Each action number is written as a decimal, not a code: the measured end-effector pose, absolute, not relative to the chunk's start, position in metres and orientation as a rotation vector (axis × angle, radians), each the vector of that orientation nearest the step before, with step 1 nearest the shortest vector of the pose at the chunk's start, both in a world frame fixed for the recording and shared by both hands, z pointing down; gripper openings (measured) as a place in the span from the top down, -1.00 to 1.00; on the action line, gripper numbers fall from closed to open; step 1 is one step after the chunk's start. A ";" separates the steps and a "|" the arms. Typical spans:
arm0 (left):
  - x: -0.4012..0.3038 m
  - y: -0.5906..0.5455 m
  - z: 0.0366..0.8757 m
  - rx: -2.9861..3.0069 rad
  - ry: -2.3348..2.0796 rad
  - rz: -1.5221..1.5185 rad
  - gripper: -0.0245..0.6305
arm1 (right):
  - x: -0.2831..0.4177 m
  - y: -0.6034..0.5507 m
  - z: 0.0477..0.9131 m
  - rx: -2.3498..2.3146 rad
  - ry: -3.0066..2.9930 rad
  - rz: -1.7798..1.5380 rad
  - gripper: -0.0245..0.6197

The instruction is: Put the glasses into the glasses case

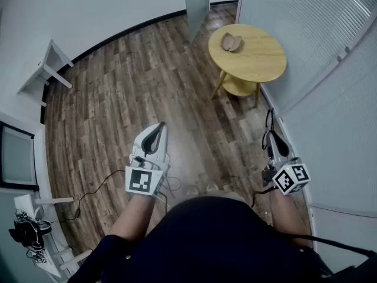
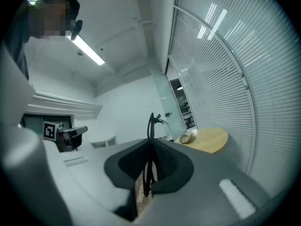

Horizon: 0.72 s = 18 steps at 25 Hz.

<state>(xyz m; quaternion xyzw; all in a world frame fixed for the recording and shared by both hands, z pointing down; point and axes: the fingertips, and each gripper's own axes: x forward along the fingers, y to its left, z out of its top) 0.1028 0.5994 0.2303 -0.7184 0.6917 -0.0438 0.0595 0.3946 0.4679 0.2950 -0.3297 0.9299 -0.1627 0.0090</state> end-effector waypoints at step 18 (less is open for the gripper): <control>0.090 0.578 0.248 -2.072 2.212 -0.213 0.92 | 0.372 0.428 0.316 -0.822 2.965 -0.547 0.84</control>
